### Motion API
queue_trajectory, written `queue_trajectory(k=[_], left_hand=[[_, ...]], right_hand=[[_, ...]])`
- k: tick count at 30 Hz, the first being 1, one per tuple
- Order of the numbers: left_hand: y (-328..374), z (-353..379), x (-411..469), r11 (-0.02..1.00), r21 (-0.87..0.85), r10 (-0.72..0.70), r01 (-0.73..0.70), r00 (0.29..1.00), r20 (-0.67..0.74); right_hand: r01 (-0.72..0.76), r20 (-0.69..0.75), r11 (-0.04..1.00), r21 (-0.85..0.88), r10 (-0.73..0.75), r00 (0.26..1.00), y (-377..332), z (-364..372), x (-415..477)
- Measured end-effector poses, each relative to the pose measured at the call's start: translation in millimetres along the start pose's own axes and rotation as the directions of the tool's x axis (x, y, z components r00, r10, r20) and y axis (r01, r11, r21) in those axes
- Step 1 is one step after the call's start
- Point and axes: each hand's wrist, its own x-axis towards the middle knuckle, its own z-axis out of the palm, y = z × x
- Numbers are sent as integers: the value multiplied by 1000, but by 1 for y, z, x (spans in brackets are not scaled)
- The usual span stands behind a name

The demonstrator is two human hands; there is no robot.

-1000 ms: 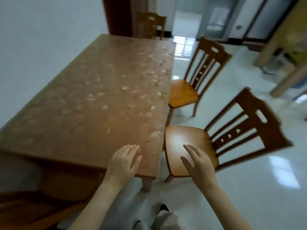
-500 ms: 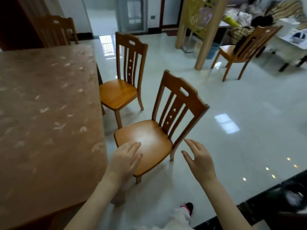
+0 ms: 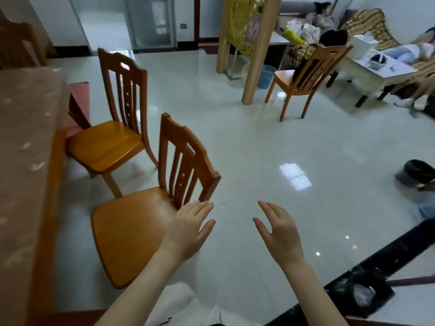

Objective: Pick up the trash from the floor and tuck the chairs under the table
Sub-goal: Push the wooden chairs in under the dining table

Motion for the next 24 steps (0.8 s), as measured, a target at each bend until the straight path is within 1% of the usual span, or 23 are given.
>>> queue_trajectory(k=[4,8,13,15,18,21,24], left_hand=[[15,23,63,999,34,26,-28,999,47],[18,50,132,998,29,50,-54,992,113],[17,92,242,999,-21,34,-31,986,161],[17,99,293,998,-31,51,-47,983,174],[19,95,370,997,-30,76,-72,985,155],[20,78,439,996,-2,90,-90,991,102],[16,69,484,999,8,45,-45,999,28]], right_hand=[[-47,48,997,-55,50,998,45,-3,30],[-124,158,987,-105,140,978,88,4,76],[-136,229,979,-152,169,958,152,17,162],[-145,244,974,-176,185,952,175,17,203],[-139,249,974,-181,182,951,200,12,265],[-100,238,978,-183,143,961,219,8,328],[-35,248,988,-151,72,966,236,12,382]])
